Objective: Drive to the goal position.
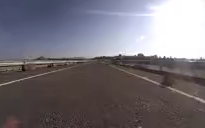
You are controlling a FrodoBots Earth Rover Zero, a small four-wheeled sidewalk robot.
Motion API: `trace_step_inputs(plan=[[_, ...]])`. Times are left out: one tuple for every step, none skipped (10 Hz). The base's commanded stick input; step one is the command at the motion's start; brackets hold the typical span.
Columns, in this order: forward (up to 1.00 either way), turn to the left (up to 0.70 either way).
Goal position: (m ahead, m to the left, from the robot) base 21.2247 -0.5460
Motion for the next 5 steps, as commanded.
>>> trace_step_inputs(plan=[[0.7, -0.11], [0.7, -0.02], [0.7, 0.0], [0.7, 0.0], [0.7, 0.0]])
